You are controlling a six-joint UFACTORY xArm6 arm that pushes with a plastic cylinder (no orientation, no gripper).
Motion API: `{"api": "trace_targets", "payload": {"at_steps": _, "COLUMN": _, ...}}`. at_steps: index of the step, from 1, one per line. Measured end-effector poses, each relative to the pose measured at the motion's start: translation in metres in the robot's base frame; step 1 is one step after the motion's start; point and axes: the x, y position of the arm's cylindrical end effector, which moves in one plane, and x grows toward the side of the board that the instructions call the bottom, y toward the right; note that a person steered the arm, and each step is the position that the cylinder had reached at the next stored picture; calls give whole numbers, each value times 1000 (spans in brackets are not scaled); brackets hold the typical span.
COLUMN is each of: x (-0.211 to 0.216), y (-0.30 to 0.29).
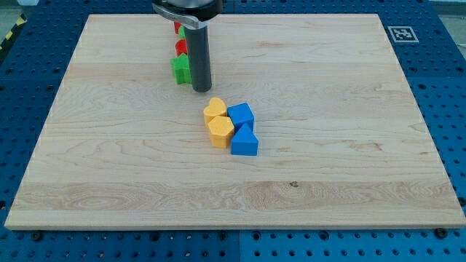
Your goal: Slide the blue triangle towards center
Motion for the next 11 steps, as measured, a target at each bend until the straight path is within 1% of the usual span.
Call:
{"api": "trace_targets", "payload": {"at_steps": 1, "x": -2, "y": 0}}
{"api": "trace_targets", "payload": {"at_steps": 2, "x": -25, "y": 0}}
{"api": "trace_targets", "payload": {"at_steps": 3, "x": -37, "y": 0}}
{"api": "trace_targets", "payload": {"at_steps": 4, "x": -35, "y": 8}}
{"api": "trace_targets", "payload": {"at_steps": 5, "x": -26, "y": 32}}
{"api": "trace_targets", "payload": {"at_steps": 8, "x": 61, "y": 140}}
{"api": "trace_targets", "payload": {"at_steps": 9, "x": 110, "y": 143}}
{"api": "trace_targets", "payload": {"at_steps": 10, "x": 141, "y": 127}}
{"api": "trace_targets", "payload": {"at_steps": 11, "x": 156, "y": 76}}
